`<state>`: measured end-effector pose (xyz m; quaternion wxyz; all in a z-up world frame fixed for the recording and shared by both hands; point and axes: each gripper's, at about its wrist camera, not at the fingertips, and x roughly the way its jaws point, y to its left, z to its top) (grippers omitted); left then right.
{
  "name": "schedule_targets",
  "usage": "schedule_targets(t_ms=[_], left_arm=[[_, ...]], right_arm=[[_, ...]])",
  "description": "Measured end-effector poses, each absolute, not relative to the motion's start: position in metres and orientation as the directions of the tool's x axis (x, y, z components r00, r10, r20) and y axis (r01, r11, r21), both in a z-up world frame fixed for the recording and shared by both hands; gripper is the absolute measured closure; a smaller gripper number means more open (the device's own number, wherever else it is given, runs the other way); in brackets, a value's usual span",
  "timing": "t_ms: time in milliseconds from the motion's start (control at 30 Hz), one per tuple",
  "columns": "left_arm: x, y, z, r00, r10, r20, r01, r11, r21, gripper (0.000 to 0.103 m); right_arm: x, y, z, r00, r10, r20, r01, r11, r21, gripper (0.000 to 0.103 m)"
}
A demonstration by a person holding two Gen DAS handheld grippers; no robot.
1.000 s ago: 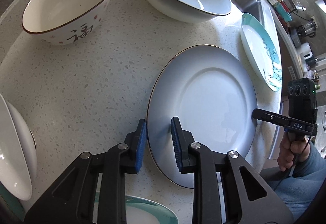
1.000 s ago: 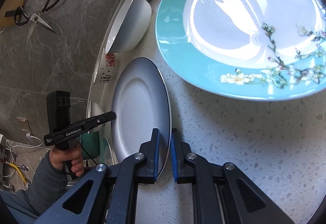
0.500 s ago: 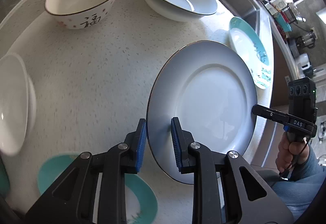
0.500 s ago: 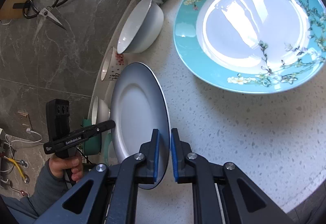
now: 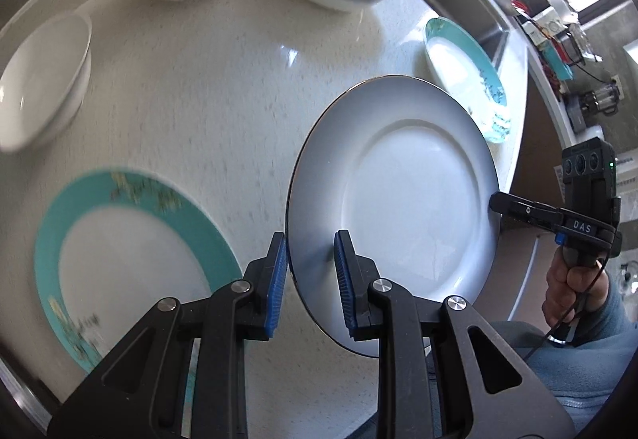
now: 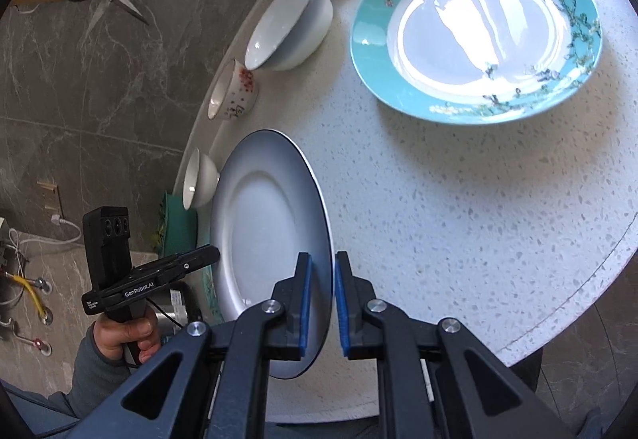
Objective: Organize plates and bowls
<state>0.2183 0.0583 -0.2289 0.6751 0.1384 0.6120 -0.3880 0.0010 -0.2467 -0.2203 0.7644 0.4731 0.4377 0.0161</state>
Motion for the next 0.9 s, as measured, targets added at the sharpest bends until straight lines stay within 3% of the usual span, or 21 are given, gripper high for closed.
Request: schedule_targets(t_ms=[900], left_arm=[[0.136, 0.124, -0.275, 0.094, -0.260, -0.961, 0.511, 0.841, -0.177, 0.081]], right_arm=[[0.065, -0.245, -0.242, 0.430, 0.478, -0.766, 0.189, 0.782, 0.594, 0.087]])
